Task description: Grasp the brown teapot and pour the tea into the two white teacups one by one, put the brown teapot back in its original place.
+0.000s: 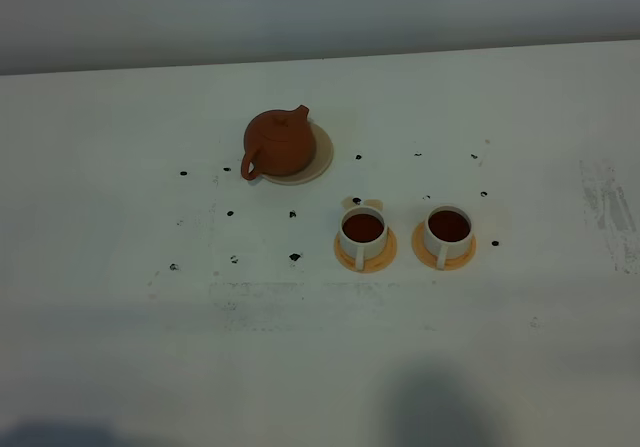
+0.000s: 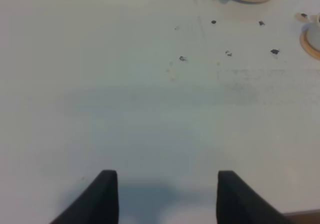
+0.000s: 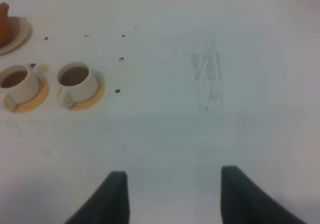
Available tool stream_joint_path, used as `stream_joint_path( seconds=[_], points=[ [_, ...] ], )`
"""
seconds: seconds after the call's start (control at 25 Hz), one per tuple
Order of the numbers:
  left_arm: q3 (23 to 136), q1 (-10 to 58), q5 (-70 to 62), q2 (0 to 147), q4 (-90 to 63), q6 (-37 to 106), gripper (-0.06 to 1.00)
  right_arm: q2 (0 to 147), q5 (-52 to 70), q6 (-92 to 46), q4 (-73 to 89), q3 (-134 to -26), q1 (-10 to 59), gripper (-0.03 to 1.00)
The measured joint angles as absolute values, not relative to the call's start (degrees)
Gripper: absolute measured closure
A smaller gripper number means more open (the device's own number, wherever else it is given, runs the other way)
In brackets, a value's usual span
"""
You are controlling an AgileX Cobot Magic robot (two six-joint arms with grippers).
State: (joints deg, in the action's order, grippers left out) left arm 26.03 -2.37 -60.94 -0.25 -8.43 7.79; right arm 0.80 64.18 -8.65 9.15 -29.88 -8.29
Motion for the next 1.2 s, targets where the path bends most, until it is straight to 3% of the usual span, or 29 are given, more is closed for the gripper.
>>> stream_joint_path(
  seconds=[1.2],
  points=[
    [26.03,-2.37,-60.94,-0.25,-8.43,7.89,0.51,0.8,64.18,-8.65,9.15,-29.88,-8.29,0.54]
  ],
)
